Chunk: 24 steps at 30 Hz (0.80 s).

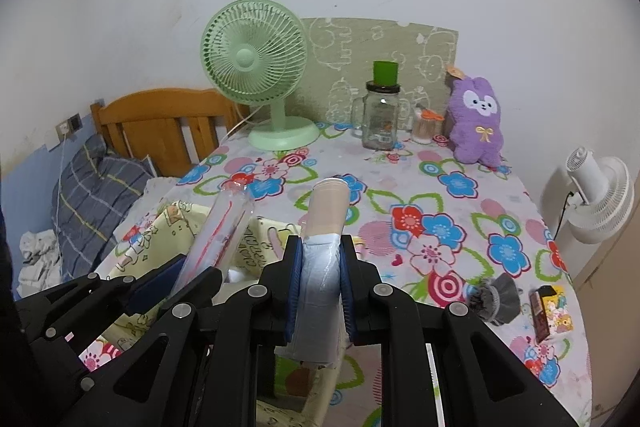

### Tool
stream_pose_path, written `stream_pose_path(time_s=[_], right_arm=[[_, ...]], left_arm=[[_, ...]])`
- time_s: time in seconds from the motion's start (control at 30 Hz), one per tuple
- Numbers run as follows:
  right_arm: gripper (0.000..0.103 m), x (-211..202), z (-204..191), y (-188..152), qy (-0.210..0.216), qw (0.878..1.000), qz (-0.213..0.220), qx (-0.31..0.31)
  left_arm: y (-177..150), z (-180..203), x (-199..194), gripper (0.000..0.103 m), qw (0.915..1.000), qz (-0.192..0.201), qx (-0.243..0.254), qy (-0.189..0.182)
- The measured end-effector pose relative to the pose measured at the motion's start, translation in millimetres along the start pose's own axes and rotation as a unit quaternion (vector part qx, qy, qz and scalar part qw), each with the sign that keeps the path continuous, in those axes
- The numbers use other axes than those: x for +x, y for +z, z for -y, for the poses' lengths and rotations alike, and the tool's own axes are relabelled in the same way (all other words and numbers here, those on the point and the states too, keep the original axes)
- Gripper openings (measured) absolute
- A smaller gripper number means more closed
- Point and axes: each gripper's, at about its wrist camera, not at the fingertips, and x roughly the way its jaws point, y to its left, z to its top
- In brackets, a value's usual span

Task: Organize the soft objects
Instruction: 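Carry the rolled cloth and plastic tube over the fabric box with both tools, then open both tools to drop the plastic tube and rolled cloth into the box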

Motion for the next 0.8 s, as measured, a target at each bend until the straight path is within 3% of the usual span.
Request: stream_pose_path(time_s=[0.47,0.6,0.8], right_arm=[[0.021,20,-24,0,0.016,0.999,-0.022,-0.029],[0.021,27,-29,-2,0.024,0.999,-0.032,-0.033],[0.021,31,-31,-8,0.018,0.998,-0.052,-0.033]], left_arm=[[-8,-24,18,0.019,0.9996,-0.024,-0.01,0.015],[-10,-28,20,0.036,0.9989,-0.034,-0.013,0.029],[-15,-28,24,0.042,0.9985,-0.047,-0.007,0.026]])
